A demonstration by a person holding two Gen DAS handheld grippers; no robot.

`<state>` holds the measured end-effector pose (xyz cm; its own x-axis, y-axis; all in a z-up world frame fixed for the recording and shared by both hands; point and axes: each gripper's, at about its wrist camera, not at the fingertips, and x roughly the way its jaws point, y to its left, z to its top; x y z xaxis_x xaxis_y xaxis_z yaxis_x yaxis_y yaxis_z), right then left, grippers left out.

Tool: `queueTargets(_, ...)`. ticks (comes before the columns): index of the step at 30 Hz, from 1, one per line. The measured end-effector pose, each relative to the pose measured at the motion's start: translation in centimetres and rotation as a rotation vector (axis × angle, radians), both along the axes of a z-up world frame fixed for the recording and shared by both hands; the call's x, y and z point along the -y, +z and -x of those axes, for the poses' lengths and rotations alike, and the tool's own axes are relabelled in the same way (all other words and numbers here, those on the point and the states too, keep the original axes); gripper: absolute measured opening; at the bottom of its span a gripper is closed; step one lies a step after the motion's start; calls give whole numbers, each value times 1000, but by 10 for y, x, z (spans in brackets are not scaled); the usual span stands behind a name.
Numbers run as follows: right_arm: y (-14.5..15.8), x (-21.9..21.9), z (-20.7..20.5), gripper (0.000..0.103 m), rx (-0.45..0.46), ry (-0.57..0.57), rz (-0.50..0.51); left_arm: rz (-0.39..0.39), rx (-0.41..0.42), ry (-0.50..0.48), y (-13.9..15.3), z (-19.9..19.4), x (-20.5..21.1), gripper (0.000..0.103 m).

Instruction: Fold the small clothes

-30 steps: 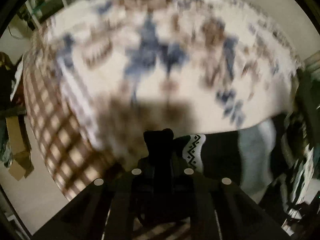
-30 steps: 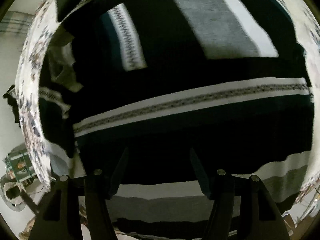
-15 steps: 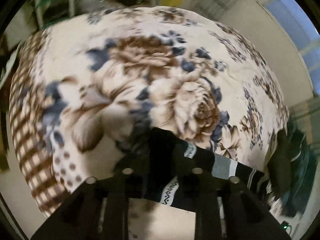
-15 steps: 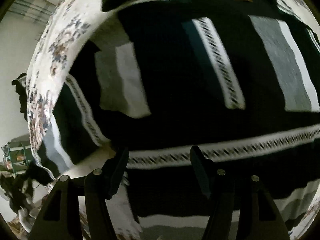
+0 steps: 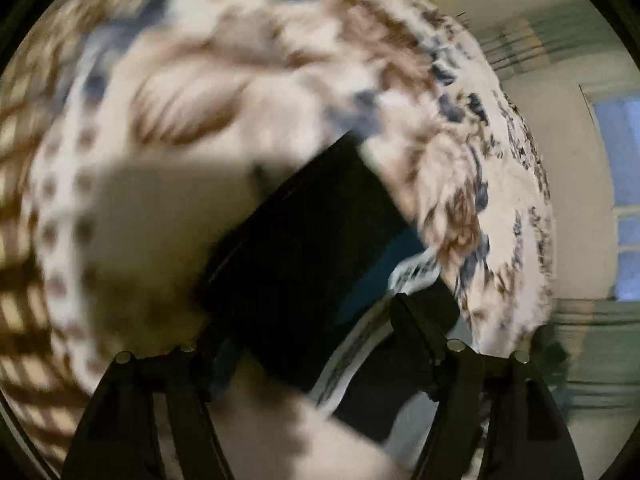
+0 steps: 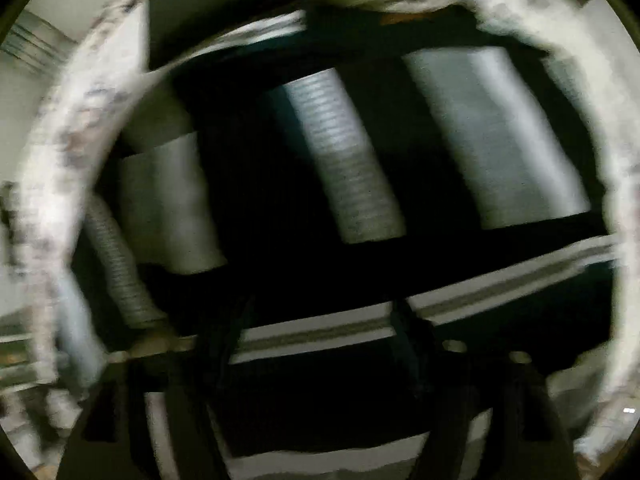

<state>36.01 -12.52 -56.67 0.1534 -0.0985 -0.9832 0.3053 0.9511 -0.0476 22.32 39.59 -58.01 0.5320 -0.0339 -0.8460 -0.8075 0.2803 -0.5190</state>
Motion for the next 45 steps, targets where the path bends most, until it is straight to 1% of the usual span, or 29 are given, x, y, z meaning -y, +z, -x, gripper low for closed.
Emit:
queueTargets(1,2,6,0,93,4,9,60,-35,-8,-20,4,-8,0,17)
queueTargets(2,3,12,-1,100,7,26,105,-78,-36,-62,10,-20,2,4)
queueTargets(4,6,22,-4,102,15,52,150,-162,-43,-119,28,-38,6,4)
queueTargets(6,8,36,-8,102,23,49,148,-240,-22,-175,56,-54,16,4)
queueTargets(7,10,45,-9,102,29,31,132,-266,-15,-197,65,-60,20,4)
queueTargets(8,12,56,-9,102,37,6,107,-310,-9,-232,80,-68,30,4)
queueTargets(11,18,83,-13,102,64,-63,41,-422,37,-369,128,-98,75,4)
queueTargets(14,25,117,-12,102,89,-112,-15,-511,101,-536,171,-131,148,4)
queueTargets(15,26,129,-12,102,91,-125,-35,-526,131,-605,185,-142,184,4)
queueTargets(16,27,143,-12,102,91,-140,-54,-528,150,-648,191,-148,207,4)
queueTargets(18,29,175,-9,102,93,-166,-85,-532,181,-788,203,-166,287,4)
queueTargets(20,31,210,-3,102,91,-192,-102,-514,208,-885,204,-176,352,4)
queueTargets(21,32,227,0,102,90,-206,-106,-483,225,-951,200,-181,397,4)
queueTargets(22,34,250,5,102,86,-227,-107,-460,233,-994,195,-186,429,4)
queueTargets(25,36,301,19,102,67,-269,-111,-390,238,-1131,171,-193,534,4)
queueTargets(27,36,338,28,102,48,-294,-113,-362,222,-1206,151,-193,595,4)
queueTargets(29,36,367,34,102,33,-297,-120,-355,185,-1255,134,-193,638,7)
queueTargets(31,35,390,39,102,7,-289,-144,-372,108,-1291,114,-192,674,9)
queueTargets(32,33,401,42,102,-9,-284,-173,-397,74,-1296,107,-190,683,9)
queueTargets(33,33,410,44,102,-23,-278,-210,-418,42,-1303,100,-188,689,12)
queueTargets(34,32,417,45,102,-28,-271,-251,-422,37,-1302,98,-187,687,16)
queueTargets(35,35,425,47,94,-12,-264,-301,-431,32,-1298,97,-182,687,33)
queueTargets(36,36,430,47,67,1,-255,-339,-434,21,-1293,97,-179,679,59)
queueTargets(38,35,432,41,39,-12,-221,-417,-466,0,-1261,102,-170,657,82)
queueTargets(39,36,431,36,39,-7,-208,-463,-489,-10,-1233,108,-162,640,83)
queueTargets(41,39,424,22,39,26,-175,-544,-541,-46,-1187,107,-148,616,83)
queueTargets(43,40,412,3,51,48,-138,-576,-599,-100,-1121,108,-136,572,83)
queueTargets(44,37,404,-9,62,52,-125,-594,-652,-143,-1084,108,-132,550,83)
queueTargets(45,33,396,-20,65,49,-119,-609,-723,-194,-1048,108,-129,530,83)
